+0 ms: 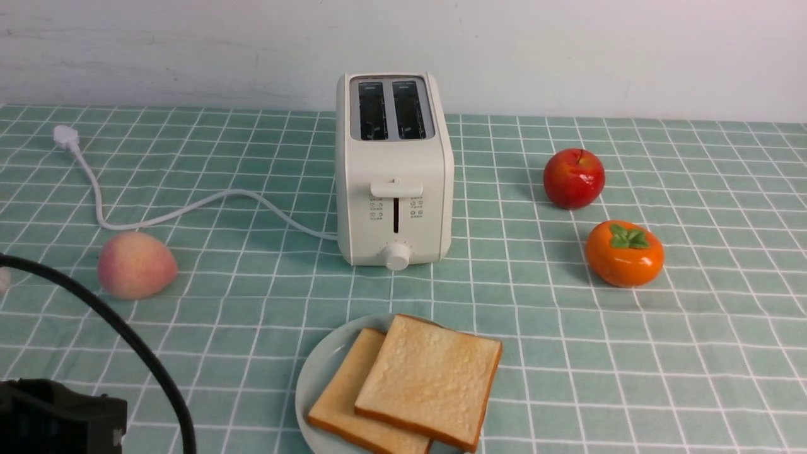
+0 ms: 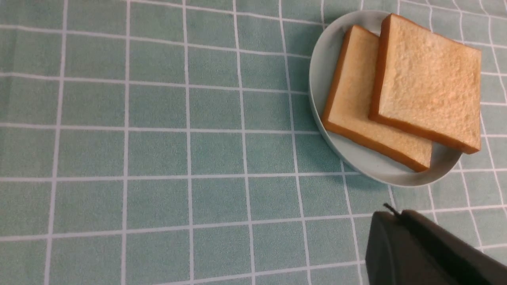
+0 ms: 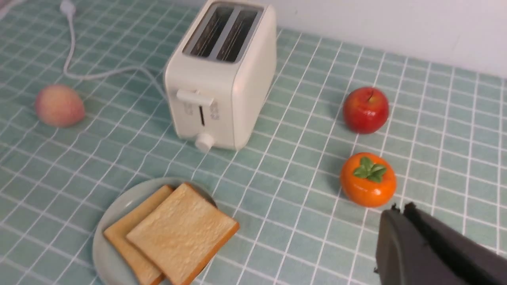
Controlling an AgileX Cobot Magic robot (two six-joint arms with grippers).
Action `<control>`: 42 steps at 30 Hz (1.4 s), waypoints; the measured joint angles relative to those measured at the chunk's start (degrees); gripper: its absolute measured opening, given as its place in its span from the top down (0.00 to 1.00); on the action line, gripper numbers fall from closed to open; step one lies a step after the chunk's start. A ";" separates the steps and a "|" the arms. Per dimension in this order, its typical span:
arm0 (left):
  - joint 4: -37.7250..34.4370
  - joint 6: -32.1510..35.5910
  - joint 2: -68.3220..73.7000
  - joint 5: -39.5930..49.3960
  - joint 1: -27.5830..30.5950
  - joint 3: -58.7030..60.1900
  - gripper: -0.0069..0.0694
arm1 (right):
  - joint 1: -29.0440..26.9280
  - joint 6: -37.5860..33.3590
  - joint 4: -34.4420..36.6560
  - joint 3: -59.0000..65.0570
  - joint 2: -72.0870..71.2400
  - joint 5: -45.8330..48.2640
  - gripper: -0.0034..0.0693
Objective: Take toasted bread from bread machine on blue coffee table place on plate.
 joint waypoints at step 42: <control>-0.12 3.19 -32.50 -6.13 0.00 12.44 0.92 | 0.00 16.36 -9.73 53.12 -31.54 -35.65 0.95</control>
